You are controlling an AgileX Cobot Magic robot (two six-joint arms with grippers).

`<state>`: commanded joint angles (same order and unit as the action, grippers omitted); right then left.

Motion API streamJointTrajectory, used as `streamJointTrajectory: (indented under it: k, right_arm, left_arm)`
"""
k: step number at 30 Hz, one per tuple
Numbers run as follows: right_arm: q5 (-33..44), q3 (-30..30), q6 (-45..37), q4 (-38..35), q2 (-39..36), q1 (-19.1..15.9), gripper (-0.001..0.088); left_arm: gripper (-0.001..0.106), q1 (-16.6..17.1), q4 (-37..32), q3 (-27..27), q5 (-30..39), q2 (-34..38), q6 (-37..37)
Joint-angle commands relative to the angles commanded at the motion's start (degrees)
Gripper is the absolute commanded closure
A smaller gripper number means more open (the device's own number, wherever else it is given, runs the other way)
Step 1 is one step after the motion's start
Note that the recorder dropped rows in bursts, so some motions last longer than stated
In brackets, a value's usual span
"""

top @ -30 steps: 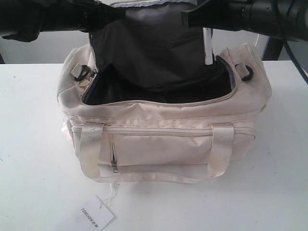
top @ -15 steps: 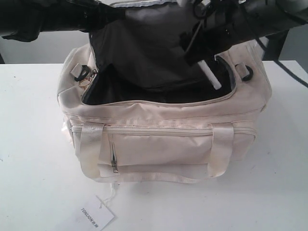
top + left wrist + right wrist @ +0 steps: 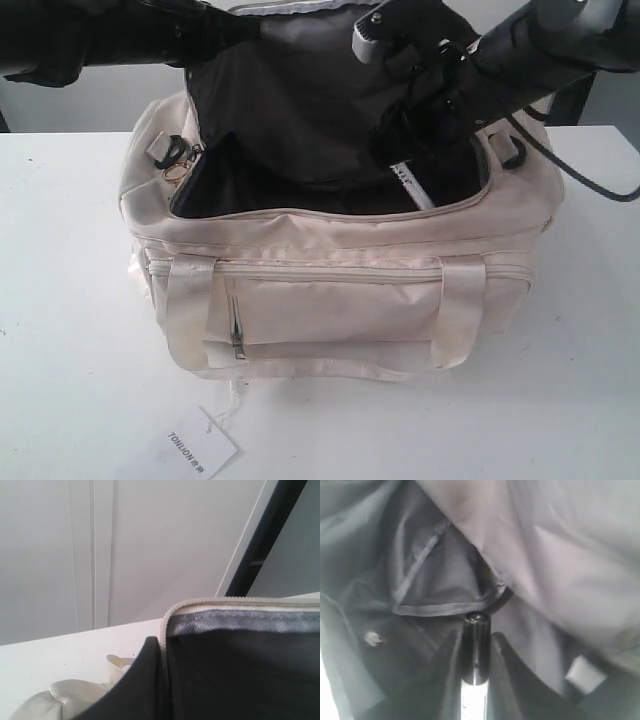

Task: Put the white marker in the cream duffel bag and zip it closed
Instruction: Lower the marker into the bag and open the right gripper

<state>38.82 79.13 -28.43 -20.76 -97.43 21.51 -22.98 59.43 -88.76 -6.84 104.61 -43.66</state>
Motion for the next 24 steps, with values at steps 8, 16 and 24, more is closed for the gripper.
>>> streamJointTrajectory:
  k: [8, 16, 24]
  right_arm:
    - [5.0, 5.6, 14.8, -1.9, -5.7, 0.1, 0.0868]
    - [-1.2, 5.6, 15.9, -6.6, -10.4, 0.1, 0.0868]
    - [-3.8, 5.6, 34.3, 7.6, -13.2, 0.0, 0.0868]
  left_arm:
    - [0.105, 0.0, 0.0, 0.0, 0.0, 0.0, 0.0]
    - [0.105, 0.0, 0.0, 0.0, 0.0, 0.0, 0.0]
    - [0.105, 0.0, 0.0, 0.0, 0.0, 0.0, 0.0]
